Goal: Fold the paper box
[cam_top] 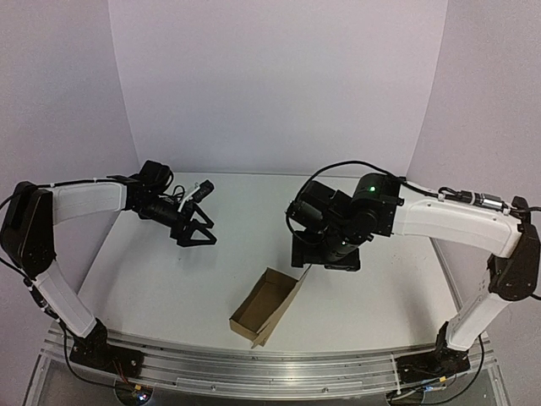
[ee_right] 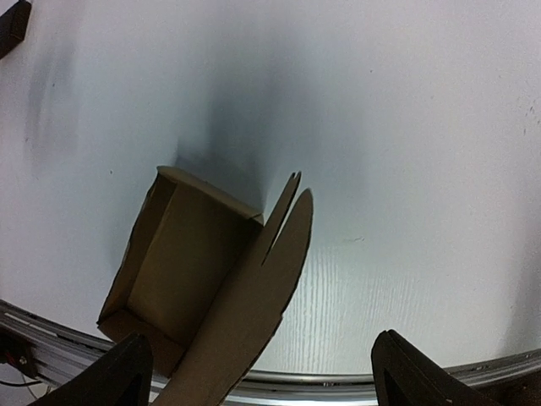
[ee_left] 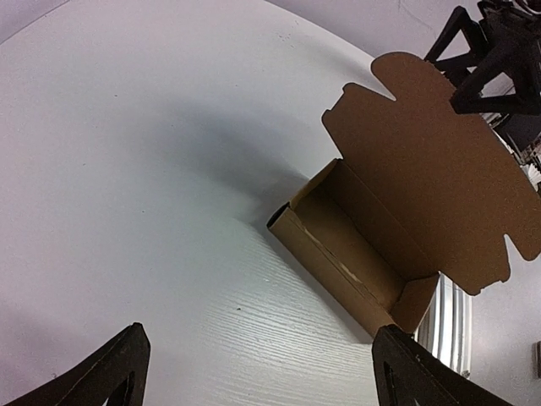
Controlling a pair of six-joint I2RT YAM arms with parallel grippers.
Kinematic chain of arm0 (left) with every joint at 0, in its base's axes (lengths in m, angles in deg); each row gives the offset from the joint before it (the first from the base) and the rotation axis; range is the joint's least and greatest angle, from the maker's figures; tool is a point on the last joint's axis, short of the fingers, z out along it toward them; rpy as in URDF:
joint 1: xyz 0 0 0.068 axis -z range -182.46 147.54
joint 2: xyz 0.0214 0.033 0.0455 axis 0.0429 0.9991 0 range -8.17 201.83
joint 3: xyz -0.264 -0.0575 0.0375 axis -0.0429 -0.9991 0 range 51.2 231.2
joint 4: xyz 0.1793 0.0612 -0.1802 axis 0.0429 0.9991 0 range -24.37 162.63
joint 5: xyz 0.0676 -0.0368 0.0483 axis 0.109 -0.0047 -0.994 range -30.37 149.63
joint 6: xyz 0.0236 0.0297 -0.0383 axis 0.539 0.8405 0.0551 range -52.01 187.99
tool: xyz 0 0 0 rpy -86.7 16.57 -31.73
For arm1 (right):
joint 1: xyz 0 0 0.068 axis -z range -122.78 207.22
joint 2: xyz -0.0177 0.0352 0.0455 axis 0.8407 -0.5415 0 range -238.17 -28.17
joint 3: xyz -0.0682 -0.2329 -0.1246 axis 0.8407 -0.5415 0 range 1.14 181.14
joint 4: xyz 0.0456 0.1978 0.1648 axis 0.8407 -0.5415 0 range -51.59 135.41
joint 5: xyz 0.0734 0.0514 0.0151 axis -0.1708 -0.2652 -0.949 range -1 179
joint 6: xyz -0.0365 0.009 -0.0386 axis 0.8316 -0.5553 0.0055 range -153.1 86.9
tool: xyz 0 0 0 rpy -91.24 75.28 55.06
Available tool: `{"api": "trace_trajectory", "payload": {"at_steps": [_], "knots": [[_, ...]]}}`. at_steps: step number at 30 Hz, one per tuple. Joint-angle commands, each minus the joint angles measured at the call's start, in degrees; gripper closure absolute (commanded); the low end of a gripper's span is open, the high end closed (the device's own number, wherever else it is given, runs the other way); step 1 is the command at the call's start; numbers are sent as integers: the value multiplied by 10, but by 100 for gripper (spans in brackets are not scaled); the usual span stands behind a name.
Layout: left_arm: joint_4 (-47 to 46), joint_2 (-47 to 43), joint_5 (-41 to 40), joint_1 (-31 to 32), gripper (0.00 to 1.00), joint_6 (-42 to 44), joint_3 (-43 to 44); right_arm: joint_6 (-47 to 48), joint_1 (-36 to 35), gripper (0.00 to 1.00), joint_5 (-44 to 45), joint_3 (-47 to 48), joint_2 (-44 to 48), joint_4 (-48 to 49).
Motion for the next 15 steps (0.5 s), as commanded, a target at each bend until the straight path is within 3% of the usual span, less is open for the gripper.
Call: {"api": "trace_trajectory", "payload": {"at_steps": [1,3,6,8,11,15], "knots": [[-21,-33,8,1,6,-4,-6,-52,-5,18,-54,10,-26,21],[-19,-35,5,1,6,-1,-6,-33,-5,29,-82,22,-48,31],[-14,-40,-2,1,7,12,-9,3,-5,60,-94,47,-69,31],[-8,-43,-15,4,7,32,-14,50,-5,73,-91,63,-75,30],[0,-49,-68,26,9,73,-27,161,-5,80,-100,107,-96,29],[-28,-61,-204,92,11,94,-65,341,-5,90,-119,177,-140,25]]}}
